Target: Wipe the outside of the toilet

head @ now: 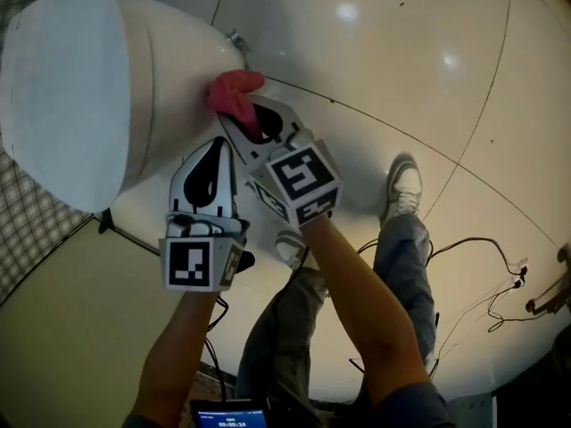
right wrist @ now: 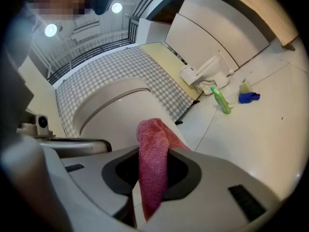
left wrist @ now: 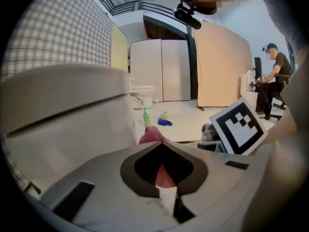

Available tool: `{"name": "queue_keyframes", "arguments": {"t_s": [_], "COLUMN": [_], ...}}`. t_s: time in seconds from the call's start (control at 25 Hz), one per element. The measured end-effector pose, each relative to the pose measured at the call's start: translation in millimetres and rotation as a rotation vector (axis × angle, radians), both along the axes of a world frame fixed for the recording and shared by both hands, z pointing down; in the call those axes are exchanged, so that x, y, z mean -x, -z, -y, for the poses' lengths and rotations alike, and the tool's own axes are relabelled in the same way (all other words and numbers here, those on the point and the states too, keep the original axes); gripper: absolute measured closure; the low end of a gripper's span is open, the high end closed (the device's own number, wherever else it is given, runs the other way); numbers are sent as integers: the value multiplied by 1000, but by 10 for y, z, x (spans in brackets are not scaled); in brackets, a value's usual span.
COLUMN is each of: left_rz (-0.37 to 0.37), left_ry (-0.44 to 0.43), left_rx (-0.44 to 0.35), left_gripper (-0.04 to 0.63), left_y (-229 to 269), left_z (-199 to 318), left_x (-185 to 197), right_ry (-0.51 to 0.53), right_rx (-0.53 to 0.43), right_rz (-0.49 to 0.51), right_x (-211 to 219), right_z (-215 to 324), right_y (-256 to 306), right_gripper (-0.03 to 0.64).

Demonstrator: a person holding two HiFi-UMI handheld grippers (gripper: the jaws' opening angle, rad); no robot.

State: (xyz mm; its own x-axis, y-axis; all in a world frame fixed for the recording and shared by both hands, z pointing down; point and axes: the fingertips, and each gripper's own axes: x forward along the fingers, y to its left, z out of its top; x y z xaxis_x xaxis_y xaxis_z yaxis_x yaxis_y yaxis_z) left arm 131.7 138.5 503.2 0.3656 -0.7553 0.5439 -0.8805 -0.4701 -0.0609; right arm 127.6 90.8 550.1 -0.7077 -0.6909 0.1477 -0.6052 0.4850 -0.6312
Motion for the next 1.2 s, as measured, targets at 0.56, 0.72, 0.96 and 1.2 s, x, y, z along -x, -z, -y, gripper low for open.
{"name": "queue_keyframes", "arguments": {"t_s": [0.56, 0.72, 0.96, 1.2], "left_rz": [55, 67, 99, 114], "left_ry": [44, -4, -37, -9], "left_rx": [33, 36, 29, 33], "left_gripper": [583, 583, 583, 583], "left_y": [-469, -542, -654, -711], "left_z": [597, 271, -224, -448], "left_x": [-69, 112, 559, 952], "right_ry": [75, 76, 60, 121], "right_rx": [25, 30, 51, 54], "right_rz": [2, 1, 24, 33], "right_x": [-55, 127, 577, 1066], "right_z": [626, 206, -500, -943], "right_y": [-486, -556, -697, -730], "right_gripper": [532, 532, 532, 532]}}
